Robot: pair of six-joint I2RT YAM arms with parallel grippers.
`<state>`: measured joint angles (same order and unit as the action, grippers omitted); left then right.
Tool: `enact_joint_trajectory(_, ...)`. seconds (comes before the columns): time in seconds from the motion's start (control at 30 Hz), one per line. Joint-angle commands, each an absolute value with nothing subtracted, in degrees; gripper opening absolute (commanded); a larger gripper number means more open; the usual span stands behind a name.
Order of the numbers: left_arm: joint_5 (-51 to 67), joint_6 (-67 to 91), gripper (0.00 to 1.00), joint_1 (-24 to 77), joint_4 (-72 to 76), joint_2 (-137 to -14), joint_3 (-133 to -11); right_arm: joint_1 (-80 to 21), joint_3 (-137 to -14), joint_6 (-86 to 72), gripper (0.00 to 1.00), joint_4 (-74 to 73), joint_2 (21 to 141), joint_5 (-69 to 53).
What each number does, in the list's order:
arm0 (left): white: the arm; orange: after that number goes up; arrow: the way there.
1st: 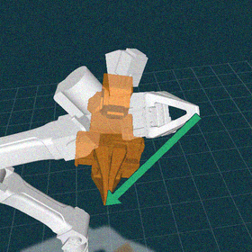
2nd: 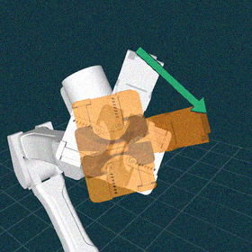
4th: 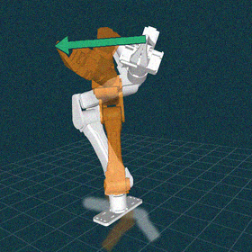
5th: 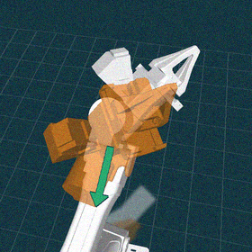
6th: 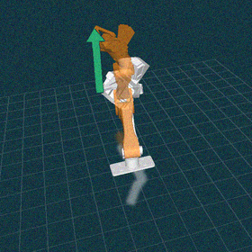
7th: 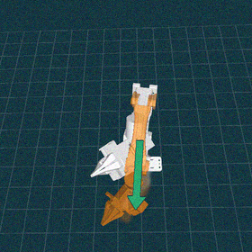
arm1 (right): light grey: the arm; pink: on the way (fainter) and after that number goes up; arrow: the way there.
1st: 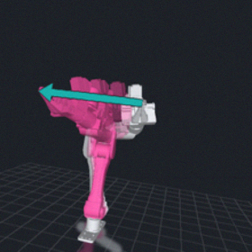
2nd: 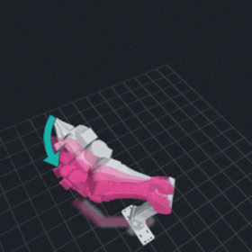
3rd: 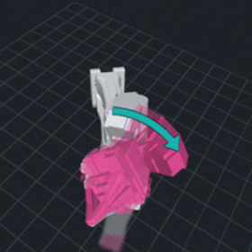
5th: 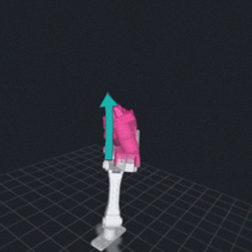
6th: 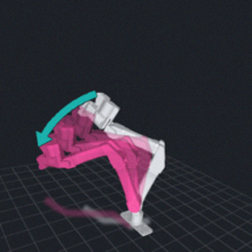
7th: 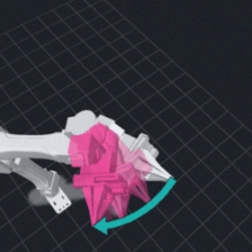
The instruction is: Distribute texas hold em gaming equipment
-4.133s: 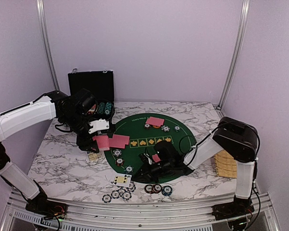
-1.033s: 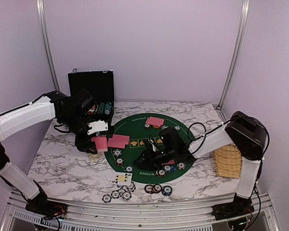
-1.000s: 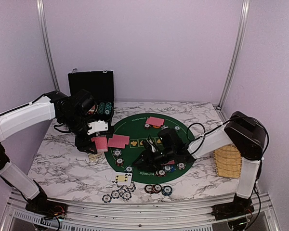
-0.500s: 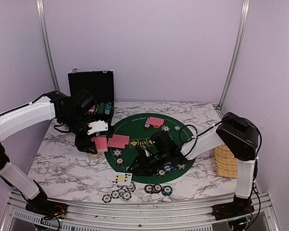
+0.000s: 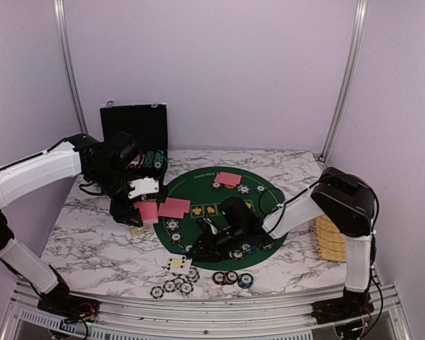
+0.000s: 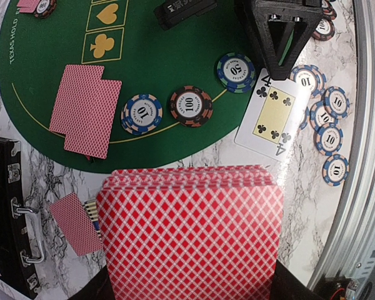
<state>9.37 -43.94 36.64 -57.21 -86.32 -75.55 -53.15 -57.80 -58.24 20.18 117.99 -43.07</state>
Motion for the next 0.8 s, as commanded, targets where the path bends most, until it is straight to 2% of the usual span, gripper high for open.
enact_joint_trajectory(0.0, 9.42, -44.21, 0.0, 36.32, -58.54, -84.49, -75.48, -54.27, -55.82, -59.85, 0.25, 17.98, 120.41, -41.39)
enact_joint_trajectory(0.13, 9.39, -44.21, 0.0, 36.3, -58.54, -84.44, -75.41, -54.23, -55.21, -60.72, 0.07, 18.79, 120.37, -40.36)
enact_joint_trajectory(0.23, 9.23, -44.19, 0.0, 36.3, -58.54, -84.38, -75.35, -54.18, -54.48, -62.13, 0.0, 21.18, 120.41, -40.6)
enact_joint_trajectory(0.5, 8.41, -44.38, 0.0, 36.28, -58.56, -84.25, -75.1, -53.74, -51.74, -65.85, 0.0, 29.94, 119.14, -41.35)
enact_joint_trajectory(0.77, 8.48, -44.34, 0.0, 36.35, -58.49, -84.3, -74.92, -51.6, -49.87, -65.82, 0.0, 31.76, 115.21, -40.34)
